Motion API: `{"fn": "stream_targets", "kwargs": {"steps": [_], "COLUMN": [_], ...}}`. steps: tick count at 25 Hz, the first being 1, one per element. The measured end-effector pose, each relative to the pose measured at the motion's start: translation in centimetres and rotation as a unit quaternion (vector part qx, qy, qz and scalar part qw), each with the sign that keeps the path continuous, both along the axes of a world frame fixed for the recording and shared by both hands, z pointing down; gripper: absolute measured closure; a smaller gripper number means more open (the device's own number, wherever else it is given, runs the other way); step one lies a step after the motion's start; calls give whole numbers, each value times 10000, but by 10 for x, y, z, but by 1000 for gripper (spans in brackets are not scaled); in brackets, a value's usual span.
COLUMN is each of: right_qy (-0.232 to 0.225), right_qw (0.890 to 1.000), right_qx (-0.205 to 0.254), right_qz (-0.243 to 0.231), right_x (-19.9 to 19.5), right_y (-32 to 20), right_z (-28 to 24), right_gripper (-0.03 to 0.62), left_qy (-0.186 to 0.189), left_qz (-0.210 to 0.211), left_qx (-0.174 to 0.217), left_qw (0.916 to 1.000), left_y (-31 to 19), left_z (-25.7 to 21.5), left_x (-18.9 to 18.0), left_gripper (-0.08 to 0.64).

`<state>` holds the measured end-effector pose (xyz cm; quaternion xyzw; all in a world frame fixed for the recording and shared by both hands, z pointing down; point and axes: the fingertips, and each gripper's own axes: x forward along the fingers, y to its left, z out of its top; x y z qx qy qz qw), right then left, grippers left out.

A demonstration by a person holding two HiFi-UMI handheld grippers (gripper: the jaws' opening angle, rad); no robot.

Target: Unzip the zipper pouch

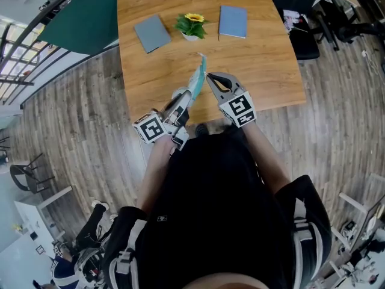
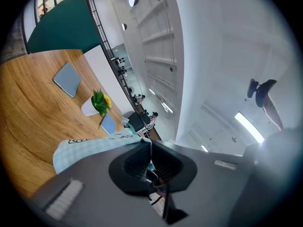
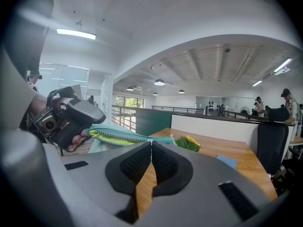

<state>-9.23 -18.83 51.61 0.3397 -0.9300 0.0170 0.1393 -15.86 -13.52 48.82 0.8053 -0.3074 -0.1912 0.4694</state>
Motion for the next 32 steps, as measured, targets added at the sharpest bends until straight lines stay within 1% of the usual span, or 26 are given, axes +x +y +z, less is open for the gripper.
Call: {"fn": "stream_targets", "kwargs": {"steps": [8, 13, 23, 32], "right_qy": [-11, -161, -164, -123], "right_qw": [10000, 9997, 9995, 9992], "right_qx": [-20, -144, -188, -215], "right_qz": [36, 139, 181, 299], "right_x": [0, 3, 3, 8], "right_y": [-4, -10, -16, -26], "right_z": [1, 0, 2, 4], "right_gripper": [583, 583, 583, 583], "left_qy": [-37, -17, -67, -89], "left_qz": [69, 88, 111, 217], "left_qx": [26, 19, 12, 30], "left_qw": [10000, 10000, 9999, 9997], "left_y": [-1, -1, 0, 1], "left_z": [0, -3, -5, -9], "left_x": [1, 1, 0, 4], "left_gripper": [552, 552, 552, 552]}}
